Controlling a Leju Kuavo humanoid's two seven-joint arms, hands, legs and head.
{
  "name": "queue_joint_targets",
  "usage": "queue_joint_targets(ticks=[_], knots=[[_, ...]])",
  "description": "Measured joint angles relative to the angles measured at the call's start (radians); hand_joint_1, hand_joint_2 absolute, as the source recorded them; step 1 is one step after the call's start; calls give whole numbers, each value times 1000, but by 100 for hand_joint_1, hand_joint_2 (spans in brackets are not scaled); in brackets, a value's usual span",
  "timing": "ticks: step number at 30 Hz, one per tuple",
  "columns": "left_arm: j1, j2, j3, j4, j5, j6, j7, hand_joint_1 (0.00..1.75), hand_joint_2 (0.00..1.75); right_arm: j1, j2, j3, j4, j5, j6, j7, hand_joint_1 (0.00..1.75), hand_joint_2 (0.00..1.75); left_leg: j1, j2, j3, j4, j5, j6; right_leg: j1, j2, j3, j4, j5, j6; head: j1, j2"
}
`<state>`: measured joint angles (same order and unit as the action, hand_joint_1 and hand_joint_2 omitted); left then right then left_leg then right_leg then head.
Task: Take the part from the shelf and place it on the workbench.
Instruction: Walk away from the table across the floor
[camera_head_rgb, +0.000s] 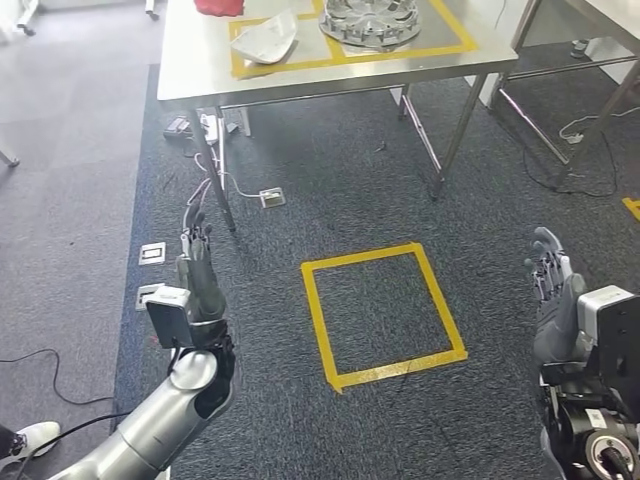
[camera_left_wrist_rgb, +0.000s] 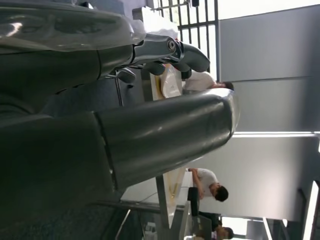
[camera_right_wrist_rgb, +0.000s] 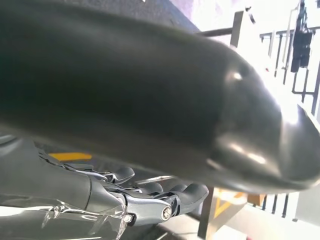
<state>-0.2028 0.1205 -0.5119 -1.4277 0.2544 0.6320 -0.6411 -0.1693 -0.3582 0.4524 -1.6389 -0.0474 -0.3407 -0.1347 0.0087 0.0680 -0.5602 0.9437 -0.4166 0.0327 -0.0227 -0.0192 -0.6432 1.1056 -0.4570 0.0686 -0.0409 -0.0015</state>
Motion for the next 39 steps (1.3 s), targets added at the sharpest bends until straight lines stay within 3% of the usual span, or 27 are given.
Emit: queue_joint_targets(ticks=[2,3,5,6,8,10,11,12,13,15,16,18,19,21,23,25,27,28,29,30,32,34,36,37,39], knots=[[0,0,0,0,0,0,0,0,0,-2,0,-2,0,0,0,0,0,0,-4,18,1,13,-11,-10,6,-33,54,-109,37,-9,5,0],[-1,0,1,0,-1,0,0,0,0,-2,1,-3,1,0,1,0,0,0,-8,25,1,18,-14,-15,9,-39,61,-128,39,-16,6,0],[-1,0,2,-1,-1,0,0,0,0,-3,1,-4,1,0,2,-1,0,0,-9,44,3,20,-17,-23,12,-16,58,-128,40,-32,4,0],[-2,1,3,-1,-2,0,0,0,0,-3,1,-4,1,0,3,-2,0,0,-7,41,4,25,-23,-28,11,-4,58,-129,42,-37,4,0],[-3,1,5,-2,-2,0,0,0,0,-6,1,-5,1,-1,5,-3,0,0,-1,0,-16,79,-61,-40,6,17,60,-133,46,-47,2,0],[-1,3,7,-3,-3,0,0,0,0,-7,2,-4,1,-1,6,-3,0,0,1,-49,-77,208,-126,-46,3,36,58,-133,49,-54,-4,0],[0,4,7,-3,-3,0,0,0,0,-7,2,-4,2,-2,6,-3,0,0,1,-57,-111,274,-149,-48,3,48,56,-133,50,-55,-7,0],[2,5,7,-3,-3,0,0,0,0,-7,3,-4,2,-2,6,-3,0,0,1,-60,-134,315,-155,-47,4,61,55,-133,50,-56,-9,0],[2,6,7,-3,-3,0,1,0,0,-7,3,-4,3,-2,6,-3,0,0,1,-62,-139,317,-142,-45,4,75,55,-133,51,-56,-10,0],[2,6,8,-3,-3,0,1,0,0,-6,4,-4,3,-2,5,-3,0,0,1,-78,-94,211,-72,-37,4,103,57,-133,52,-55,-13,0],[1,6,8,-3,-3,0,1,0,0,-6,4,-4,3,-2,5,-3,0,0,3,-105,-61,137,-40,-31,4,116,57,-132,53,-52,-15,0],[-1,6,9,-3,-4,0,1,0,0,-6,4,-5,3,-2,4,-3,0,0,4,-145,-20,41,-8,-25,2,141,51,-132,55,-43,-16,0],[-2,5,9,-3,-4,0,1,0,0,-5,4,-5,3,-2,4,-3,0,0,2,-151,-15,27,-8,-23,-1,154,47,-133,57,-36,-16,0],[-4,5,9,-3,-4,0,2,0,0,-1,4,-6,3,-2,4,-3,0,0,2,-123,-10,18,-5,-18,-5,169,43,-138,61,-22,-17,0],[-6,3,10,-3,-5,-1,2,0,0,1,4,-9,3,-2,3,-3,0,0,5,-96,-2,3,1,-7,-1,121,25,-102,36,-11,-10,0],[-5,2,10,-3,-7,-1,2,0,0,2,4,-10,3,-2,1,-3,0,0,2,-70,2,-3,2,1,2,51,-27,15,-29,-4,1,0],[-2,3,10,-3,-8,-1,2,0,0,5,5,-10,4,-2,-1,-2,0,0,-1,-42,2,-1,0,4,1,31,-78,131,-75,2,5,0],[0,3,10,-3,-9,-1,2,0,0,7,5,-10,4,-2,-1,-2,0,0,-2,-29,2,0,-2,5,1,28,-81,143,-72,4,7,0],[0,2,10,-3,-9,-1,3,0,0,8,5,-11,4,-2,-2,-2,0,0,-2,-16,3,1,-4,4,1,23,-62,114,-51,4,8,0],[0,2,10,-3,-10,-1,3,0,0,8,5,-11,5,-3,-2,-2,0,0,-2,-4,4,4,-8,1,2,12,-26,50,-18,2,10,0],[0,3,10,-3,-11,-1,5,0,0,8,5,-13,5,-5,-3,-2,0,0,-7,17,6,13,-16,-6,11,-32,46,-84,28,-9,12,0],[1,3,10,-4,-12,-1,7,0,0,8,5,-14,4,-6,-3,-2,0,0,-12,34,7,19,-21,-14,20,-48,68,-132,35,-24,12,0],[0,2,10,-4,-13,-1,7,0,0,9,5,-16,4,-6,-3,-2,0,0,-13,51,9,21,-25,-22,19,-21,66,-134,40,-38,11,0],[0,3,10,-5,-13,-1,8,0,0,9,5,-17,3,-6,-3,-2,0,0,-11,42,8,30,-34,-28,16,-9,66,-138,43,-44,10,0],[0,4,10,-8,-13,-1,8,0,0,8,5,-18,2,-6,-3,-3,0,0,-5,-6,-20,101,-82,-39,9,11,67,-144,50,-54,6,0]])
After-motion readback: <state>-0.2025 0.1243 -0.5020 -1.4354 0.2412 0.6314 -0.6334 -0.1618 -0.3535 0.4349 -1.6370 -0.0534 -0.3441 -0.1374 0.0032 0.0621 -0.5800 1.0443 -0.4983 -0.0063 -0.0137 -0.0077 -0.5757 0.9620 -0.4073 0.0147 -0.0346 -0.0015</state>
